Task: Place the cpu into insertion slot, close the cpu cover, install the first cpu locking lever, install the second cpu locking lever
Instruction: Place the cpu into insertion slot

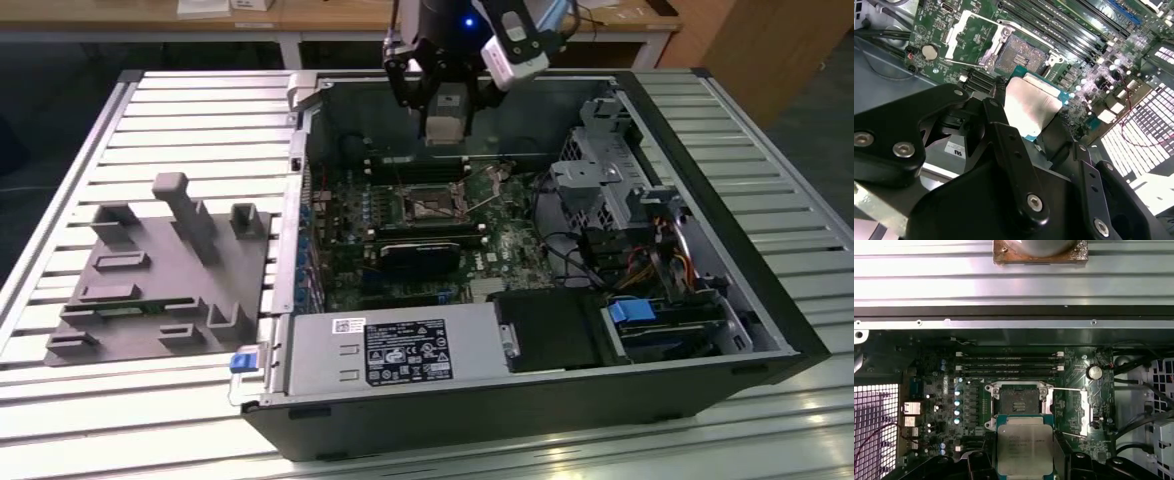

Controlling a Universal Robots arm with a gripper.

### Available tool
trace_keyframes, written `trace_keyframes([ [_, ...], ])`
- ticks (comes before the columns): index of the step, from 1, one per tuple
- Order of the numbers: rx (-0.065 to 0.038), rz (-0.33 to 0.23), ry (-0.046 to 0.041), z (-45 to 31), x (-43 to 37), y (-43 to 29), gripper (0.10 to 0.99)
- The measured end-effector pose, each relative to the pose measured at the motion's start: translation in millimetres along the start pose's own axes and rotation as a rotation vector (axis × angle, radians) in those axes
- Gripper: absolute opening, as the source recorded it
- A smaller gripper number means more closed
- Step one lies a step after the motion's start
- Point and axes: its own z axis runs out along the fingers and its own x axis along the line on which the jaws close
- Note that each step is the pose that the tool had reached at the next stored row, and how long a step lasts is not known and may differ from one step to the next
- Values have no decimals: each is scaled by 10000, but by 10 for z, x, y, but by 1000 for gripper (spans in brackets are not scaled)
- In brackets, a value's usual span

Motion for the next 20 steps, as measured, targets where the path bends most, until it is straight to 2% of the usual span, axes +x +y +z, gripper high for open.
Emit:
trace_keyframes([
  [9, 2, 0, 1, 134, -3, -12, 537],
  [13, 1, 44, -3, 160, -3, -14, 537],
  [20, -20, 1036, -93, 168, -3, -15, 537],
])
